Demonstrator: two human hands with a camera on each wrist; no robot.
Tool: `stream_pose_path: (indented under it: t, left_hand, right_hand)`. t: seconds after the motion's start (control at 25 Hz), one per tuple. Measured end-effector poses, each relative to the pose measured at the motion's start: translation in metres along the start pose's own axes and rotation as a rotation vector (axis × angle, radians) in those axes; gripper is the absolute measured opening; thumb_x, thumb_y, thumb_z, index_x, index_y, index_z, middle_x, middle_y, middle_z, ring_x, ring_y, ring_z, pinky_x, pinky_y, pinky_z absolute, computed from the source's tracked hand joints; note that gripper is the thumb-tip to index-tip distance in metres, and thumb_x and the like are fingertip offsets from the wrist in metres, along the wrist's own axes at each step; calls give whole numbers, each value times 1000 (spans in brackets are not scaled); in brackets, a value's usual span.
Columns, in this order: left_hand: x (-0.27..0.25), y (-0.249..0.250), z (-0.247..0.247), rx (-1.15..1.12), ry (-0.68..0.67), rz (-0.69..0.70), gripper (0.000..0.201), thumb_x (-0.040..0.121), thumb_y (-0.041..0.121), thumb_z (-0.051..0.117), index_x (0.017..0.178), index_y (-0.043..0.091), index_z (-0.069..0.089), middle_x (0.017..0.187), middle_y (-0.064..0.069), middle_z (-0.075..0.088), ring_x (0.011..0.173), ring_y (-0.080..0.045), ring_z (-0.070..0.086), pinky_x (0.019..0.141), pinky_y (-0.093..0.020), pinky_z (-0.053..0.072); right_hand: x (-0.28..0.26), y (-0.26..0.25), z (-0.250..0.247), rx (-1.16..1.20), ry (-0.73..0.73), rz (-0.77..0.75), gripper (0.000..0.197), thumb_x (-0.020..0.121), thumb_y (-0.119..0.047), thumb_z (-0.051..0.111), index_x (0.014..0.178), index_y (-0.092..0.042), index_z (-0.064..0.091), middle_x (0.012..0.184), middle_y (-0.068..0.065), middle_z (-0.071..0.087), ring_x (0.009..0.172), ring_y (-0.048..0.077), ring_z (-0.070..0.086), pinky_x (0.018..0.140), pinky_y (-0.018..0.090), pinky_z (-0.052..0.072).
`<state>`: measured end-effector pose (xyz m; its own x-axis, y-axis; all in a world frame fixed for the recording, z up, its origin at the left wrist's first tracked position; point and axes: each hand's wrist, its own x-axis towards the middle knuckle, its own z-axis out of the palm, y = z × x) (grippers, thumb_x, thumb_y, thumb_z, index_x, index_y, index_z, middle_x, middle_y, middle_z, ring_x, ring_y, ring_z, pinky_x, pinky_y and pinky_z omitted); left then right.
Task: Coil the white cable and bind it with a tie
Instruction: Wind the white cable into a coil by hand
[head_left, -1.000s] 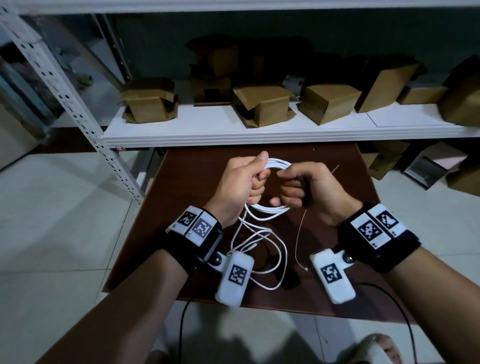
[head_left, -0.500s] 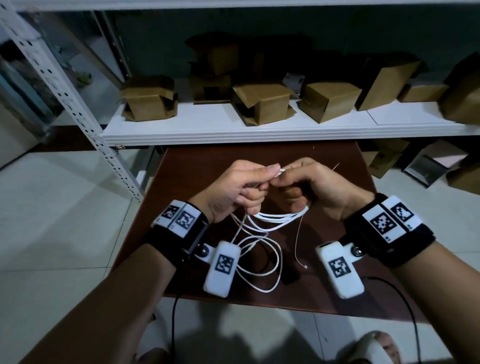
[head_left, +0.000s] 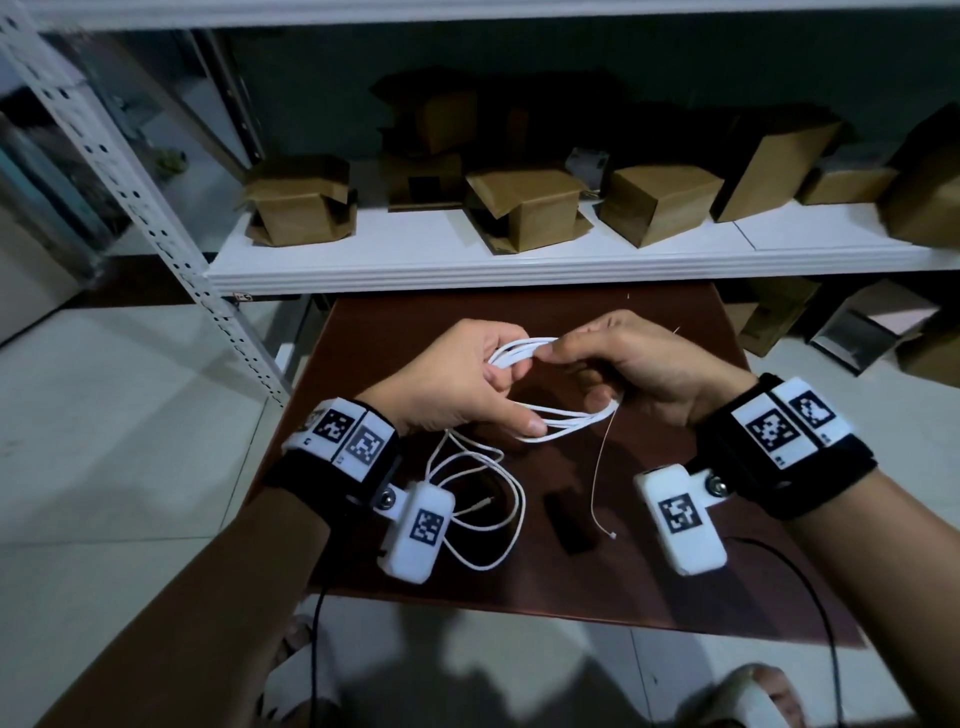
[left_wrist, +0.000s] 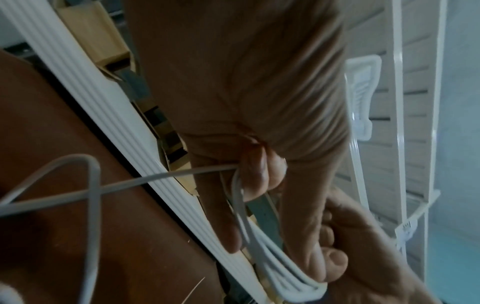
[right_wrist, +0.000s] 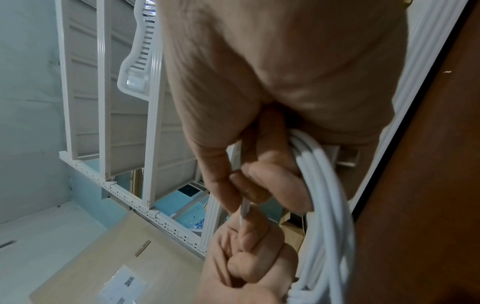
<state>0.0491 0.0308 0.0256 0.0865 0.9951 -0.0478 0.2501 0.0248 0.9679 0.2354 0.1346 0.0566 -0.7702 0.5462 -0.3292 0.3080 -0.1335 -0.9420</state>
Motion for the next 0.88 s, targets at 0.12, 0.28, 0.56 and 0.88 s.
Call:
stream_pose_path:
  t: [0.12,0.28,0.56,0.88]
  left_hand:
    - [1,-3,5,44,-31,-37,62,54,-6,99,85,16,51,63,6,31,54,-8,26,53,-29,31]
    - [2,-2,10,141,-26,-62,62,55,-6,98,93,18,54,68,6,33,56,-7,27,53,-26,36]
    - [2,-4,12,332,147,-6,35,66,2,88,86,9,60,60,10,32,57,-13,27,53,-30,29]
    - [2,-3,6,307,195,17,26,66,-6,83,78,7,63,57,9,32,56,-11,28,54,-27,30]
  right_hand:
    - [2,5,-2,-8,37,16,31,92,-15,72,102,15,72,53,-3,32,46,11,25,39,19,22]
    - [1,7,-1,-37,52,25,19,91,-17,75,88,1,79,50,-2,39,42,12,27,38,20,21]
    - [6,9,0,9,75,9,20,90,-14,76,91,6,76,63,6,40,46,12,29,38,20,25]
    - [4,4,4,9,52,-38,27,92,-10,73,66,-10,76,55,-1,63,40,6,43,37,16,30]
